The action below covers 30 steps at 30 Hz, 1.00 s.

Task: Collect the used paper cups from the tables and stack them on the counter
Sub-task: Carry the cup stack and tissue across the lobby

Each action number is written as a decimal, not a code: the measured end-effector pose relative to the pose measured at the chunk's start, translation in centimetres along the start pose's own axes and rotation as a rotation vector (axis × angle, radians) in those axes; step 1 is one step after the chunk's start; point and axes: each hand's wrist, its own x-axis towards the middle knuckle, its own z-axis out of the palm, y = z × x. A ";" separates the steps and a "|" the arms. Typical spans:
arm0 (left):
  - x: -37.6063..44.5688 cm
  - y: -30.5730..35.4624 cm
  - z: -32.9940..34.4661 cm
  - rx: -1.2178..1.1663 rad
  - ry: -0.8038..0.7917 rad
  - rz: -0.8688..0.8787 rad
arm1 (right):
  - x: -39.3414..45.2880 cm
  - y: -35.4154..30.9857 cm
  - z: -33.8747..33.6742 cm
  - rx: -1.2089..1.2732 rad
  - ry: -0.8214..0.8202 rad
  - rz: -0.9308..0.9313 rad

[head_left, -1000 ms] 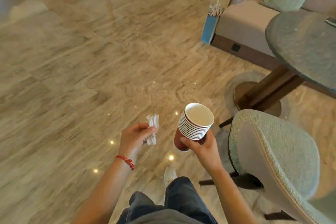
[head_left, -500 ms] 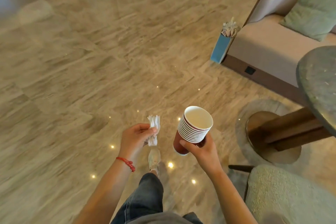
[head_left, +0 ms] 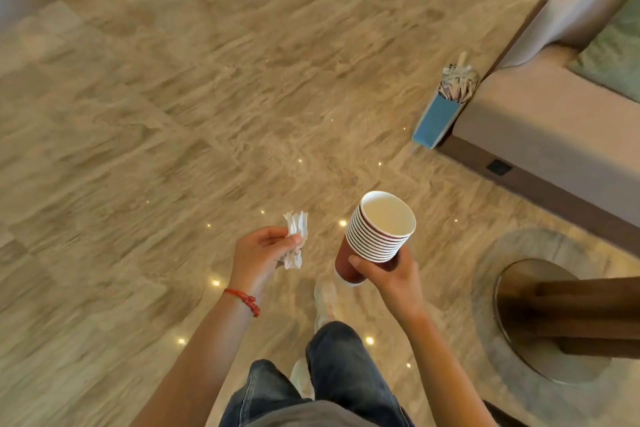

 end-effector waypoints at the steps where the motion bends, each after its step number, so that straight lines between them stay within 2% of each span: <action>1: 2.0 0.8 0.6 0.004 -0.002 -0.004 | 2.2 -0.4 0.2 0.000 -0.004 -0.002; 11: 22.1 13.1 8.1 0.019 0.011 0.009 | 26.6 -7.4 0.9 -0.016 -0.037 -0.043; 18: 34.4 21.0 11.6 -0.006 0.022 0.013 | 40.6 -11.8 2.6 -0.037 -0.037 -0.047; 30: 60.5 36.2 19.8 0.114 -0.167 0.030 | 66.9 -19.1 5.7 -0.011 0.122 -0.005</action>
